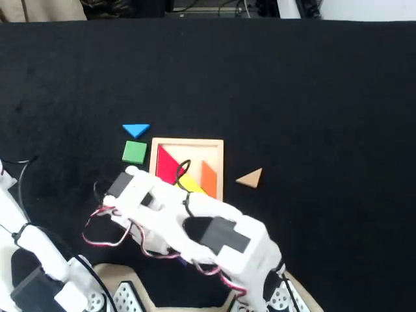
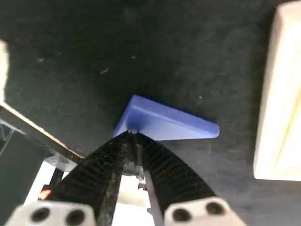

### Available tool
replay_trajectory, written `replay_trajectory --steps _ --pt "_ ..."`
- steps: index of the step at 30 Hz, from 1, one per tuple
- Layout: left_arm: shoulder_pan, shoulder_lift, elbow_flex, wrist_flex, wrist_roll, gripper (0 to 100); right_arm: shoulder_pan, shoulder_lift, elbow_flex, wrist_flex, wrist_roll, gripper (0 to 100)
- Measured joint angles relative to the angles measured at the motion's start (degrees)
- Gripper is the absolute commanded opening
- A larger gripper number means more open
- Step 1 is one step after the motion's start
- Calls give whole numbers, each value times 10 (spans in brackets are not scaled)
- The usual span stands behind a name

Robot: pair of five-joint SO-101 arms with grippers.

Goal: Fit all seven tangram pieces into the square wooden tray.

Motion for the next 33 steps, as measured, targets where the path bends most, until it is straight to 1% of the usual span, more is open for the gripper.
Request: replay_trajectory --steps 10,15,21,23,28,31,33 --pt "-1 0 0 0 0 36 102 33 -107 2 12 11" --pt "-1 0 0 0 0 36 104 23 -151 55 12 11" --pt "-1 0 0 1 0 37 105 -136 -158 61 12 11" --pt "1 0 0 15 0 39 107 -199 -148 61 12 11" --pt "55 0 -16 76 1 41 109 -304 -61 46 12 11" --pt "109 0 -33 128 1 41 139 -351 -33 28 12 11" --pt "156 -9 -47 179 -11 41 168 -388 -26 13 12 11"
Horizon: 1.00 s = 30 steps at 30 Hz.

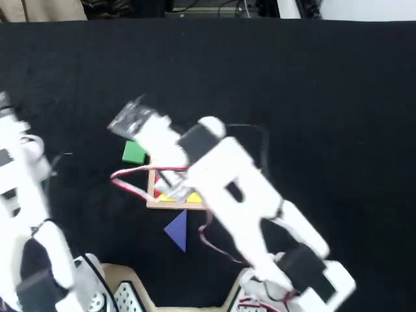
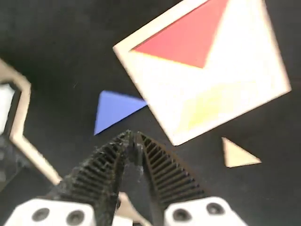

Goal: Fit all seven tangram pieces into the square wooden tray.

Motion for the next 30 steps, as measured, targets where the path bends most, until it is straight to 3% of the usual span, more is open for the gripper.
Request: replay_trajectory --steps 6,12,16,22,30 --pt "131 -98 -11 80 -15 40 48 -99 61 -48 0 11" --pt "218 -288 70 81 -15 41 53 -142 169 -146 -1 11" --pt "255 -420 178 50 0 115 53 -145 195 -179 32 11" --pt "252 -580 348 -14 6 191 53 -145 197 -187 76 11" --pt "149 -724 433 -21 37 191 52 -145 197 -187 79 11"
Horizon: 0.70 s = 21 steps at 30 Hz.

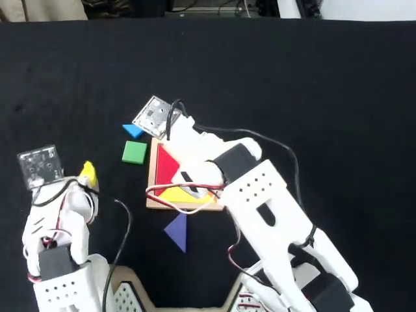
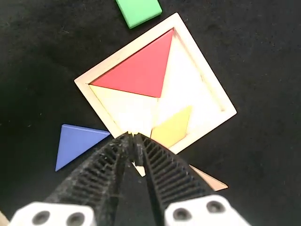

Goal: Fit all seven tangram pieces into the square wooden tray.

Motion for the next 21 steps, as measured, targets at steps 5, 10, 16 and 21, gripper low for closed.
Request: replay_trajectory --steps 5,10,16,21 --pt "-4 -43 56 0 10 191 0 30 0 -18 0 12" --pt "-4 -63 77 0 11 194 -21 89 0 -35 0 12" --pt "-4 -63 79 6 -17 196 -20 62 2 -37 0 12" --pt "75 -63 56 66 -47 196 80 -33 32 -53 -23 12"
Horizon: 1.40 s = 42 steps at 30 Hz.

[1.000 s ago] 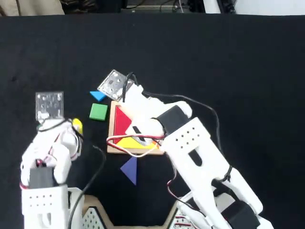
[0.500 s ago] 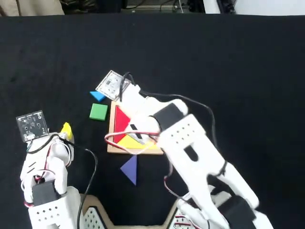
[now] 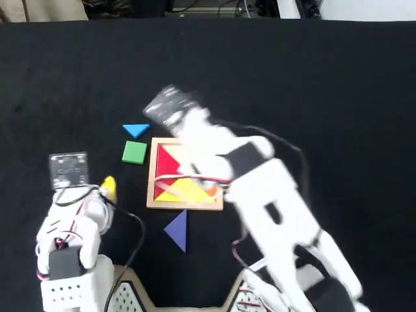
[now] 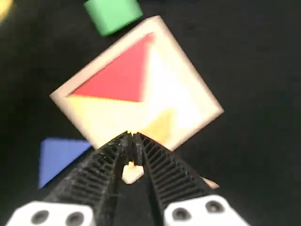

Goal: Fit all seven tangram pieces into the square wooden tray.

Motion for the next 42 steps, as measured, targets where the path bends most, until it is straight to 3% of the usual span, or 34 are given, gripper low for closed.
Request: replay_trajectory --steps 5,9,13,19,24,28,32,38,42 --pt "124 54 -66 40 -56 196 134 -48 92 -84 -8 12" --pt "202 157 -166 55 -72 196 166 -51 184 -164 -8 12" --pt "247 328 -277 87 -73 196 202 -51 211 -212 -8 12" --pt "369 618 -433 189 -44 204 257 -52 239 -258 -35 12" --pt "382 740 -488 200 95 320 258 -52 268 -297 -41 12" --pt "392 762 -485 195 208 330 258 -52 275 -309 -41 12" --pt "393 762 -419 142 221 332 258 -52 287 -329 -45 12" --pt "393 764 -312 -4 230 332 258 -52 293 -344 -45 12" --pt "397 764 -289 -33 251 333 222 -52 293 -344 -45 12"
